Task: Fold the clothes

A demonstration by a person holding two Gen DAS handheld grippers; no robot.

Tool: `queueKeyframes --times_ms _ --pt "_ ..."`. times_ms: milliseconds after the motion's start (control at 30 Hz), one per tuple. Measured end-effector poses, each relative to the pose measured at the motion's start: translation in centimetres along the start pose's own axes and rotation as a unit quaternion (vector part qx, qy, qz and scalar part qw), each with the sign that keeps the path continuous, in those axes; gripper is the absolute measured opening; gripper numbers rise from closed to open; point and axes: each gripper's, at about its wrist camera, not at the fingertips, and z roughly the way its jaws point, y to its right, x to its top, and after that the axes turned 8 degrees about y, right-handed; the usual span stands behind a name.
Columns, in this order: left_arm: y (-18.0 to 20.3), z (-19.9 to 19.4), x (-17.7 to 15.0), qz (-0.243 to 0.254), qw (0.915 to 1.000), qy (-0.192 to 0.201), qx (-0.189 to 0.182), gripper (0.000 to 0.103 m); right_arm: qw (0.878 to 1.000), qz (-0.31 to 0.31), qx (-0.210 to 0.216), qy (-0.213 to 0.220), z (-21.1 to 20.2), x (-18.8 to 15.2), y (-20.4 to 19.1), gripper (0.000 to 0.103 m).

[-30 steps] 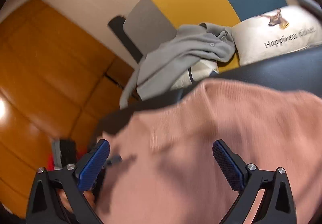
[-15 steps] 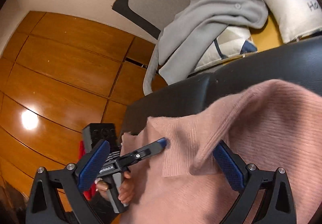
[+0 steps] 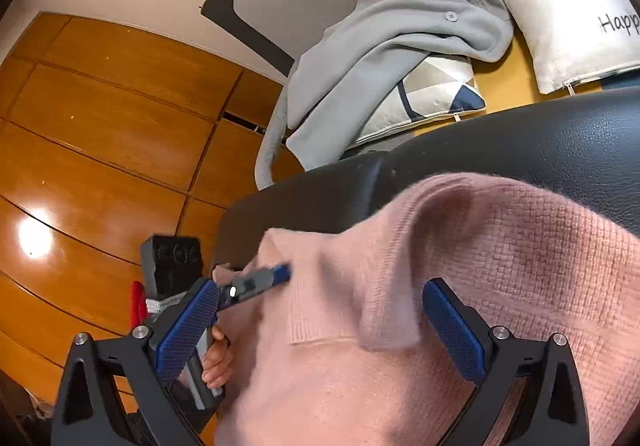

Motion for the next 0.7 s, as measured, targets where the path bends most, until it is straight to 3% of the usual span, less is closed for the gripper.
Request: queueKeyframes --times_ms 233,400,467,567,700 --pt "-0.6 2.1 0.7 -0.049 0.9957 -0.005 -0.078 0.043 0.998 -0.008 0.047 -0.037 2.7 0.0 -0.8 0.103" --pt "-0.8 3.3 4.0 -0.104 0.9878 0.035 -0.111 0.043 0.994 0.059 0.09 0.031 2.5 2.5 0.5 0.103" --pt "-1.6 3.1 5.2 -0.133 0.9842 0.055 -0.103 0.043 0.988 0.091 0.107 0.066 2.0 3.5 1.2 0.103" --pt "-2.8 1.9 6.2 -0.145 0.9825 0.088 -0.076 0.043 0.986 0.101 0.096 0.092 1.1 3.8 1.6 0.103" --pt "-3.0 0.1 5.2 -0.109 0.9874 0.112 -0.024 0.043 0.995 0.048 0.037 0.08 0.0 2.8 0.8 0.103"
